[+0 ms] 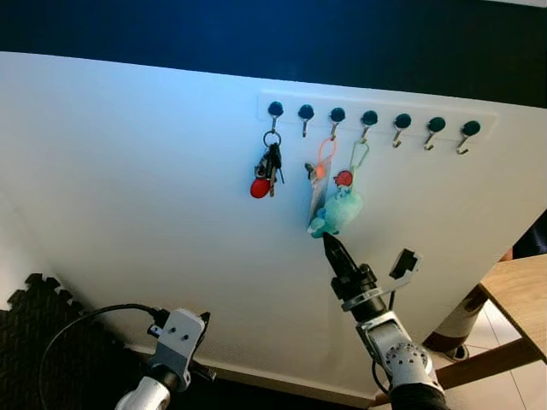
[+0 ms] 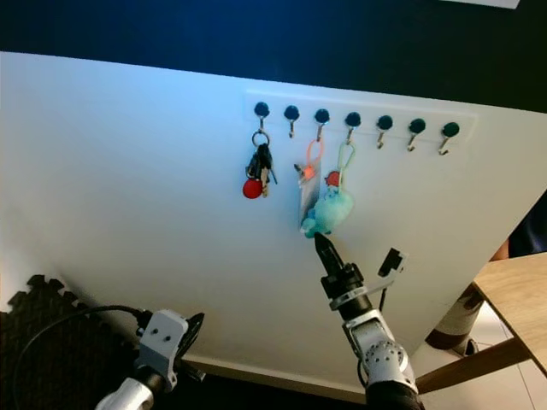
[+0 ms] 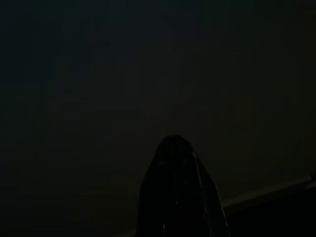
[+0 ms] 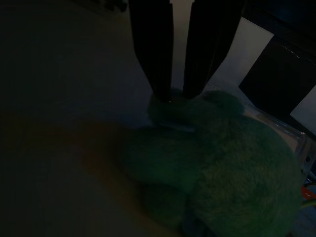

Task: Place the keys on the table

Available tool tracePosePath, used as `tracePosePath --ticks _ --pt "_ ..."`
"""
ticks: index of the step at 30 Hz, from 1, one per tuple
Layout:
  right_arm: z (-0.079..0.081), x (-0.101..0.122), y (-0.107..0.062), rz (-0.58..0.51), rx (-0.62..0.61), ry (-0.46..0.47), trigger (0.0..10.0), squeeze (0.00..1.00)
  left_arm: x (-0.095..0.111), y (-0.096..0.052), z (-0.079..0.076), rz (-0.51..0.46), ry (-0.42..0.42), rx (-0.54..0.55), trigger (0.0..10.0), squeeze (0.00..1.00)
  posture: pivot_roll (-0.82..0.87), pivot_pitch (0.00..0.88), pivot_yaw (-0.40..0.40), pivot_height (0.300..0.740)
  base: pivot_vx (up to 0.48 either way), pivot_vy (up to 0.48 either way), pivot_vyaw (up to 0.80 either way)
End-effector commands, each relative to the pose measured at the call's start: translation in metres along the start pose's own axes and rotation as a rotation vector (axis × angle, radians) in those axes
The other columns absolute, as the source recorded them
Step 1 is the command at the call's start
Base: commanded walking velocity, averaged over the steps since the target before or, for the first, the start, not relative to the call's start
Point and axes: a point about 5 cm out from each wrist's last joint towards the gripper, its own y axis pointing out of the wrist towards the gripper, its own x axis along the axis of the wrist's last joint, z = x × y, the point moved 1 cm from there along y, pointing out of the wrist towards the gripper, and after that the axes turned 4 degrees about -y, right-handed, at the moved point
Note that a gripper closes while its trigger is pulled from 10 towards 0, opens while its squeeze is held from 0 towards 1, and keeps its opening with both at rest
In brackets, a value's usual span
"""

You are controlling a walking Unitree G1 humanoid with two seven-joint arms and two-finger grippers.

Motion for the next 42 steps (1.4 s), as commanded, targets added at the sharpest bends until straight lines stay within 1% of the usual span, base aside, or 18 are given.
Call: tracePosePath --ticks 1,7,8,11,12,18,19,20,22,26,27,28,29,30,35,36,37,42 --pt "-0.002 0.000 -0.002 -0.007 -0.006 0.008 10.0 0.00 -0.004 -0.003 -0.005 0.023 -0.013 -0.007 10.0 0.00 0.12 0.075 -0.079 0.740 0.000 0.000 0.00" --pt "-0.004 -0.001 -0.004 -0.003 -0.008 0.009 10.0 0.00 -0.005 -0.003 -0.006 0.025 -0.014 -0.008 10.0 0.00 0.12 0.075 -0.079 0.740 0.000 0.000 0.00" --pt "-0.004 -0.002 -0.006 0.003 -0.011 0.011 10.0 0.82 -0.005 -0.003 -0.006 0.026 -0.014 -0.009 10.0 0.00 0.12 0.075 -0.078 0.740 0.000 0.000 0.00" --pt "-0.007 -0.003 -0.008 0.013 -0.036 -0.014 10.0 0.82 -0.004 -0.003 -0.006 0.026 -0.014 -0.009 10.0 0.00 0.12 0.076 -0.076 0.740 0.000 0.000 0.00" --pt "-0.008 -0.004 -0.009 0.014 -0.041 -0.018 10.0 0.43 -0.004 -0.003 -0.006 0.027 -0.013 -0.010 10.0 0.00 0.12 0.076 -0.076 0.740 0.000 0.000 0.00" --pt "-0.010 -0.004 -0.011 0.017 -0.057 -0.033 10.0 0.40 -0.004 -0.002 -0.006 0.027 -0.011 -0.012 10.0 0.00 0.12 0.077 -0.074 0.740 0.000 0.000 0.00" --pt "-0.011 -0.004 -0.011 0.018 -0.060 -0.039 10.0 0.00 -0.004 -0.002 -0.006 0.027 -0.011 -0.011 10.0 0.00 0.12 0.077 -0.073 0.740 0.000 0.000 0.00" --pt "-0.010 -0.004 -0.011 0.018 -0.058 -0.037 10.0 0.00 -0.004 -0.002 -0.006 0.027 -0.011 -0.011 10.0 0.00 0.12 0.078 -0.073 0.740 0.000 0.000 0.00" --pt "-0.008 -0.004 -0.010 0.015 -0.040 -0.018 10.0 1.00 -0.004 -0.002 -0.006 0.028 -0.009 -0.011 10.0 0.00 0.12 0.078 -0.074 0.740 0.000 0.000 0.00" --pt "-0.008 -0.004 -0.009 0.011 -0.039 -0.021 10.0 1.00 -0.004 -0.002 -0.005 0.029 -0.009 -0.010 10.0 0.00 0.12 0.079 -0.076 0.740 0.000 0.000 0.00" --pt "-0.009 -0.003 -0.008 0.008 -0.054 -0.035 10.0 0.45 -0.004 -0.002 -0.005 0.029 -0.010 -0.009 10.0 0.00 0.12 0.078 -0.077 0.740 0.000 0.000 0.00" --pt "-0.009 -0.003 -0.008 0.008 -0.054 -0.035 10.0 0.45 -0.004 -0.002 -0.005 0.029 -0.010 -0.009 10.0 0.00 0.12 0.078 -0.077 0.740 0.000 0.000 0.00" --pt "-0.008 -0.002 -0.008 -0.003 -0.031 0.003 10.0 0.89 -0.004 -0.002 -0.005 0.029 -0.010 -0.009 10.0 0.00 0.12 0.076 -0.077 0.740 0.000 0.000 0.00" --pt "-0.004 -0.002 -0.008 -0.012 0.008 0.051 10.0 1.00 -0.004 -0.002 -0.006 0.029 -0.010 -0.008 10.0 0.00 0.12 0.076 -0.077 0.740 0.000 0.000 0.00" --pt "-0.005 -0.002 -0.008 -0.001 -0.003 0.026 10.0 1.00 -0.004 -0.003 -0.006 0.028 -0.010 -0.007 10.0 0.00 0.12 0.075 -0.077 0.740 0.000 0.000 0.00" --pt "-0.005 -0.003 -0.008 0.001 -0.009 0.017 10.0 0.20 -0.004 -0.002 -0.006 0.028 -0.010 -0.007 10.0 0.00 0.12 0.075 -0.075 0.740 0.000 0.000 0.00" --pt "-0.005 -0.002 -0.008 -0.013 -0.004 0.033 10.0 0.00 -0.004 -0.002 -0.006 0.028 -0.010 -0.009 10.0 0.00 0.12 0.075 -0.075 0.740 0.000 0.000 0.00" --pt "0.000 0.002 -0.008 -0.055 0.051 0.141 10.0 0.00 -0.004 -0.002 -0.007 0.029 -0.009 -0.012 10.0 0.00 0.13 0.074 -0.074 0.740 0.000 0.000 0.00"
